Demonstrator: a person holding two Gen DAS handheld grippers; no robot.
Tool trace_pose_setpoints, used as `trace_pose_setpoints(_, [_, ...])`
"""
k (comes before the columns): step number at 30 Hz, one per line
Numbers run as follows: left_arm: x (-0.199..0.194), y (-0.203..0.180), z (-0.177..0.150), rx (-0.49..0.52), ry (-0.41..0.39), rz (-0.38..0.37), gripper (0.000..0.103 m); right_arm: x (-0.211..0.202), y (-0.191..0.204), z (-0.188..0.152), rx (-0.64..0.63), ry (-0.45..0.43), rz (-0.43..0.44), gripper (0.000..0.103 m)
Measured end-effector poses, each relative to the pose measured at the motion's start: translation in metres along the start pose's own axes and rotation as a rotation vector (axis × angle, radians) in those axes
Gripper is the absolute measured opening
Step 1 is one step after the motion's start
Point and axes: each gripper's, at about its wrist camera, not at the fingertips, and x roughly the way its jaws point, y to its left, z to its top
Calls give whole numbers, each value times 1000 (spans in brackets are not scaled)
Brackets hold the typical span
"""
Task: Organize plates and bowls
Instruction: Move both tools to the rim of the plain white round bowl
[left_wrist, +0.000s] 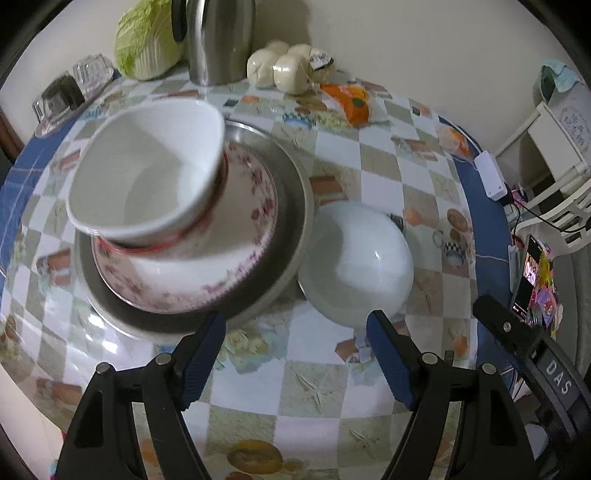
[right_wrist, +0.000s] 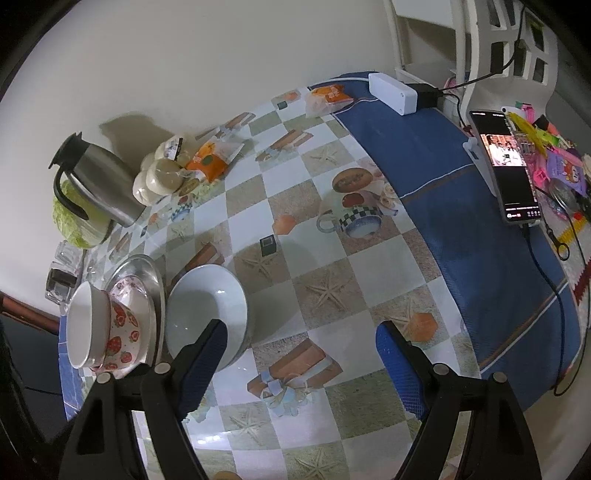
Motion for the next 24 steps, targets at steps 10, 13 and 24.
trace_pose_setpoints(10, [23,7,-15,-91,45,-18,80,26,17,-4,-51,52,-23,86])
trace_pose_setpoints(13, [27,14,-15,-134,46,-28,80,38,23,-5,-68,68,-24,86])
trace_pose_setpoints(24, [38,38,-11,-235,52,-41,78,81,30,-7,-40,107,19,86])
